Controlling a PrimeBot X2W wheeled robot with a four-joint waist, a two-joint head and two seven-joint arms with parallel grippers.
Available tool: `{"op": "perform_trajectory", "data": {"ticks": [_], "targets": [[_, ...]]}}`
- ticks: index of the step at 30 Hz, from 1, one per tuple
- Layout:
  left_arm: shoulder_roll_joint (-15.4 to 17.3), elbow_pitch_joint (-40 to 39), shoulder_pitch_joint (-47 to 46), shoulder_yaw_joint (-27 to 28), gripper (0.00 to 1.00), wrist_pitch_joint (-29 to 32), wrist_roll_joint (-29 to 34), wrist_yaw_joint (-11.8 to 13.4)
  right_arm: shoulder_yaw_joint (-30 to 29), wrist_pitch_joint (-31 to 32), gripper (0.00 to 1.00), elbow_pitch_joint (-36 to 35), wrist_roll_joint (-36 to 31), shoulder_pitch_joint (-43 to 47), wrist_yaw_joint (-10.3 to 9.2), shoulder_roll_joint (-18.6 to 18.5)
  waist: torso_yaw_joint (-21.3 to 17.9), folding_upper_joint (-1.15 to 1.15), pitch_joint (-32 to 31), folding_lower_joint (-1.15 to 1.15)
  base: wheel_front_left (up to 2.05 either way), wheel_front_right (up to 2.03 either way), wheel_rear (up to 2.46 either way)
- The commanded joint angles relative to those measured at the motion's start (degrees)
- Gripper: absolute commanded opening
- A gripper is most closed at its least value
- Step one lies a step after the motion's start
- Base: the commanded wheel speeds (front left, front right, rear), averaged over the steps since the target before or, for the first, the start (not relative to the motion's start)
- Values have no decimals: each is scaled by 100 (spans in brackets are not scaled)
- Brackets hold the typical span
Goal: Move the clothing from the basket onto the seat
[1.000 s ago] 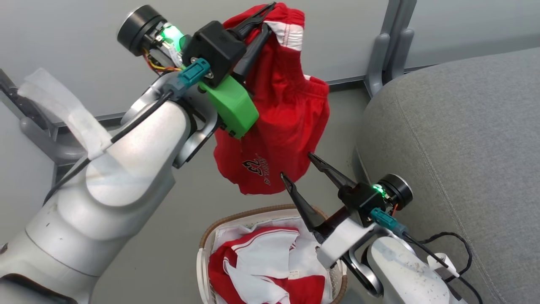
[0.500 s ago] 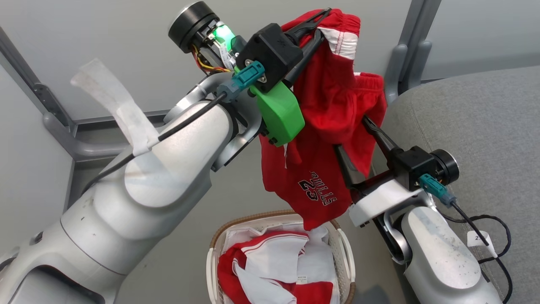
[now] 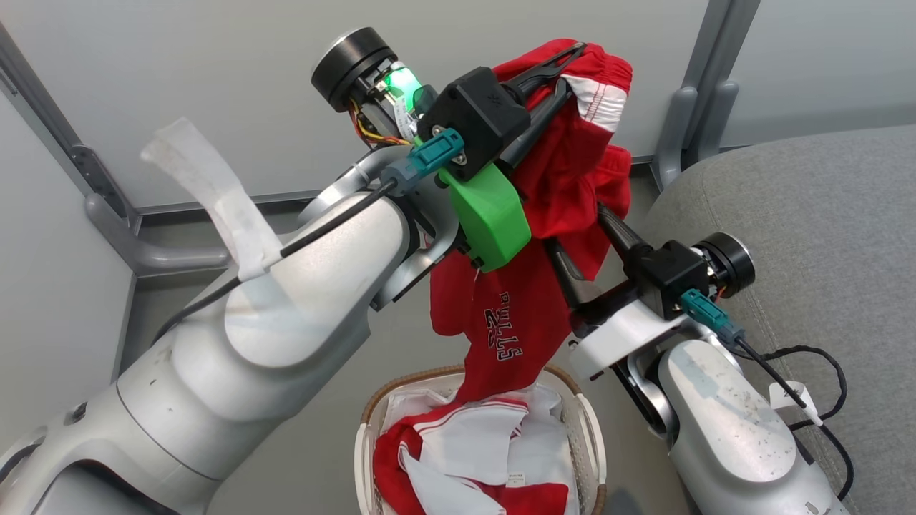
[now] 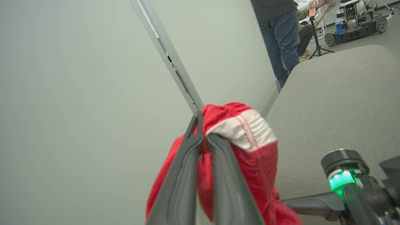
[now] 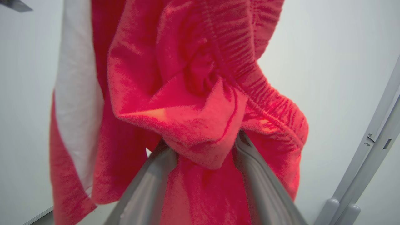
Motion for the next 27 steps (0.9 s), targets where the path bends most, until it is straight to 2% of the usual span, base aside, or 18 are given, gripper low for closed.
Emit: {"op": "perform_trajectory", "data": {"ticks": [1, 8, 11, 12, 13, 14, 15, 16, 27], "targets": [[31, 41, 121, 32, 0, -34, -40, 44, 13, -10, 0, 20, 23, -40, -6, -19, 0, 0, 9, 0, 0, 0, 0], [236, 309, 392, 220, 0, -225, -238, 156, -62, -10, 0, 14, 25, -11, -6, -19, -48, 0, 80, 0, 0, 0, 0], [318, 508, 541, 297, 10, -356, -328, 189, -98, -10, 0, 10, 9, 15, -6, -19, -71, 0, 128, 0, 0, 0, 0], [330, 559, 587, 324, 22, -420, -355, 198, -111, -10, 0, 10, 9, 24, -6, -19, -77, 0, 139, 0, 0, 0, 0], [342, 631, 647, 362, 39, -502, -397, 214, -133, -10, 0, 7, 17, 35, -6, -19, -86, 0, 152, 0, 0, 0, 0], [350, 683, 704, 388, 67, -570, -423, 227, -148, -10, 0, 3, 20, 40, -6, -19, -93, 0, 161, 0, 0, 0, 0], [349, 747, 783, 408, 91, -662, -471, 238, -180, -10, 0, -2, 26, 49, -6, -19, -100, 0, 174, 0, 0, 0, 0], [343, 802, 851, 425, 100, -732, -505, 245, -204, -10, 0, -10, 37, 56, -6, -19, -106, 0, 182, 0, 0, 0, 0], [195, 1202, 2072, 687, 100, -1499, -889, 331, -570, -10, 0, -60, 10, 128, -6, -18, -193, 0, 280, 0, 0, 0, 0]]}}
